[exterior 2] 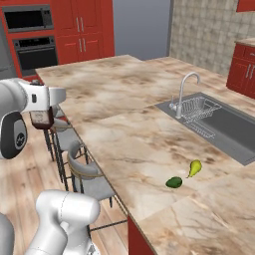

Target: Move the ketchup and ketchup from the cabinet to the dining counter.

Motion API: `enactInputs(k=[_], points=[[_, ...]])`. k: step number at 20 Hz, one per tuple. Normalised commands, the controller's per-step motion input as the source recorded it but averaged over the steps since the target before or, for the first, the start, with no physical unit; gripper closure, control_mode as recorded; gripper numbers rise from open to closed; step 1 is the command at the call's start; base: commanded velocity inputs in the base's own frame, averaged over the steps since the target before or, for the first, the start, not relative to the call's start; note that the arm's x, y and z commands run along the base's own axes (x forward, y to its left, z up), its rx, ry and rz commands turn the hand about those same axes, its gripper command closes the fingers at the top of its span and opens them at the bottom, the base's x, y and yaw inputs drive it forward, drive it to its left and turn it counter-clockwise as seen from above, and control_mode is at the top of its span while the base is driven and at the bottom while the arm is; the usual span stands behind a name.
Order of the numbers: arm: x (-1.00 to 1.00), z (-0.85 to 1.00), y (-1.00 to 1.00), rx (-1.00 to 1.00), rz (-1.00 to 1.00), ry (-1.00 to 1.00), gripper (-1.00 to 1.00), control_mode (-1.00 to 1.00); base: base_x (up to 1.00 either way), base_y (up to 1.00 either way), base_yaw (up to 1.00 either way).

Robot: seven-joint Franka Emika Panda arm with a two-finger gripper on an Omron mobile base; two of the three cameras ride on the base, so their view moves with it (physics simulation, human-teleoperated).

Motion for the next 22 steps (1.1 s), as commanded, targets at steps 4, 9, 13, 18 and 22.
enactInputs(k=[4, 9, 13, 18, 22], points=[[0.0, 0.0, 0.0, 0.0, 0.0, 0.0, 1.0, 1.0, 0.0, 0.0, 0.0], [0.0, 0.0, 0.0, 0.0, 0.0, 0.0, 1.0, 1.0, 0.0, 0.0, 0.0], [0.0, 0.0, 0.0, 0.0, 0.0, 0.0, 1.0, -1.0, 0.0, 0.0, 0.0], [0.0, 0.0, 0.0, 0.0, 0.0, 0.0, 1.0, -1.0, 0.0, 0.0, 0.0], [-0.01, 0.0, 0.0, 0.0, 0.0, 0.0, 1.0, -1.0, 0.0, 0.0, 0.0]])
